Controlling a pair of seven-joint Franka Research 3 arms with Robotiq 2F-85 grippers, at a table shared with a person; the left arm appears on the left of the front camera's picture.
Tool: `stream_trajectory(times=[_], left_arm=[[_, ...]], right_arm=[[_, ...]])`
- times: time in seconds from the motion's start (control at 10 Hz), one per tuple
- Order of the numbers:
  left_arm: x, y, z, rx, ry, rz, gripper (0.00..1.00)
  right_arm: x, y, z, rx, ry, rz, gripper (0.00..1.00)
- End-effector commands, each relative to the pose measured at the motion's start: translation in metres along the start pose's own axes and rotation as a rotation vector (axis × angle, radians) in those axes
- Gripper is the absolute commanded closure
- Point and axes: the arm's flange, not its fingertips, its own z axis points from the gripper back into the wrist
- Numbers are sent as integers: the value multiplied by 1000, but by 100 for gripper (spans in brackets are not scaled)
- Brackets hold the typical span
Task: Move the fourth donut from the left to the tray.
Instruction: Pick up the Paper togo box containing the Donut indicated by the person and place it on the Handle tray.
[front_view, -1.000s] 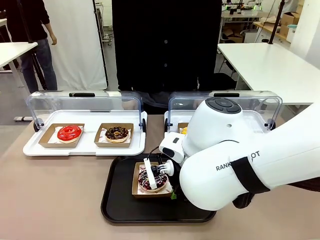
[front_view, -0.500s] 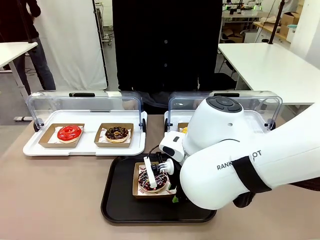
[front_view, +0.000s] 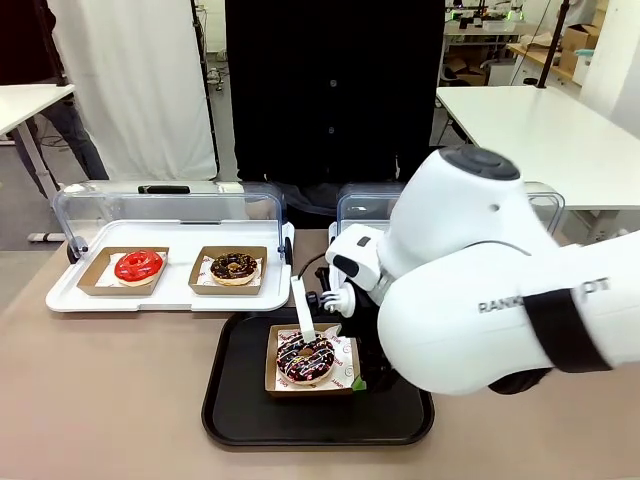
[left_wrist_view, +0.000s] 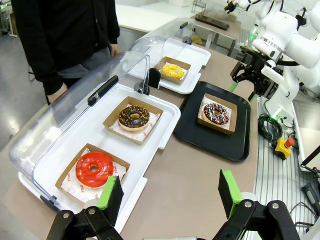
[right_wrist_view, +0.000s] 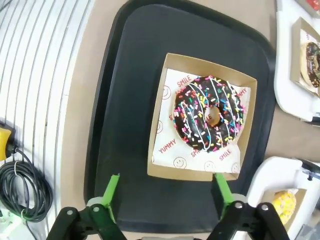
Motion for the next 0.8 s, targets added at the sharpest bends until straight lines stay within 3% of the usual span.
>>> stream_trajectory(times=[0.0,0.2,0.3,0.7], left_arm=[[1,1,1,-6,-22,-21,0],[1,1,1,-6,-22,-21,0],[1,1,1,-6,-22,-21,0],[1,1,1,-6,-22,-21,0]], right_arm=[[-39,63,12,-5,-1,-28,0],[-42,56,10,27,-5,3,0],[1,3,17,1,-5,-5,0],[1,3,17,1,-5,-5,0]])
